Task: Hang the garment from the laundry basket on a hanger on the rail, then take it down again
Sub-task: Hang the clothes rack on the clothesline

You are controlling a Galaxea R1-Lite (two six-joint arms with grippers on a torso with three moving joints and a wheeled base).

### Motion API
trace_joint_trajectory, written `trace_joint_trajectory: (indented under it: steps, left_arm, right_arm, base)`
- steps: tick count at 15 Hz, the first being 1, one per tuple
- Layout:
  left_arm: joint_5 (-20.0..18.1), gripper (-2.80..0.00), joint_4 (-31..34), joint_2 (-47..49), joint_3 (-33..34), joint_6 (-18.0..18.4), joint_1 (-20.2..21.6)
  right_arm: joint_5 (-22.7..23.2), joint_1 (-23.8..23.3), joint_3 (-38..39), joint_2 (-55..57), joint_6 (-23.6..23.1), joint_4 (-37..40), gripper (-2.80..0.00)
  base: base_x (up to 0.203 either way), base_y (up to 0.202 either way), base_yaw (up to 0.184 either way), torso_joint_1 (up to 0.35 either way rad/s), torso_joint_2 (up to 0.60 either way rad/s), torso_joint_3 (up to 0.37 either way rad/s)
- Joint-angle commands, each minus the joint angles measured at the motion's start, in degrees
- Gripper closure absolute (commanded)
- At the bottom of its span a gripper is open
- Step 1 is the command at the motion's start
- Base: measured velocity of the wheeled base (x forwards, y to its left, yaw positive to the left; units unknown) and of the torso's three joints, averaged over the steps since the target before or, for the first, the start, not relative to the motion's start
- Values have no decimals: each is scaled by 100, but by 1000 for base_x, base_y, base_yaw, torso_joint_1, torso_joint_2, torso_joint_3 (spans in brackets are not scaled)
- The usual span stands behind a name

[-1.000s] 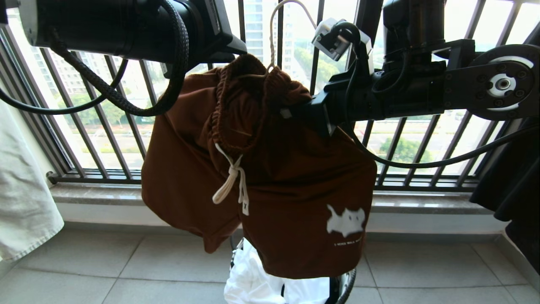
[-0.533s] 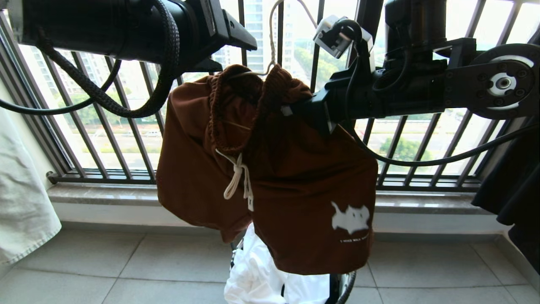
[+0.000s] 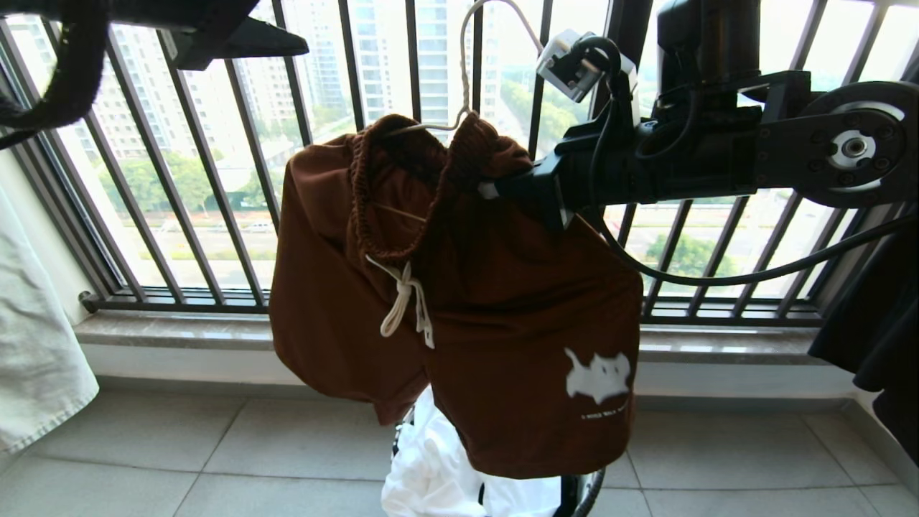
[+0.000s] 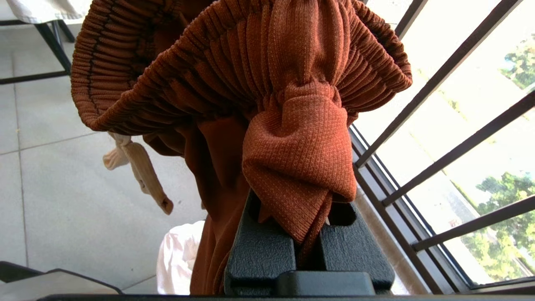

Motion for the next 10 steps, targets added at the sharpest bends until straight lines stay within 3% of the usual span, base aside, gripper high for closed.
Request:
trace_joint_trajectory:
  steps: [1,3,10]
  left_arm:
    - [1,0,29,-142,25,-16,89]
    - [-8,0,51,-140,25,-16,114]
    - [1,0,51,-36,16,-7,140]
  right_arm:
    - [29,0,223,-43,56,-264,0]
    - [97,0,353,-50,372,-648,0]
    - [165,0,371,-103,383,-644,0]
  base:
    - [0,0,0,0,0,0]
    - [0,0,0,0,0,0]
    - [0,0,0,0,0,0]
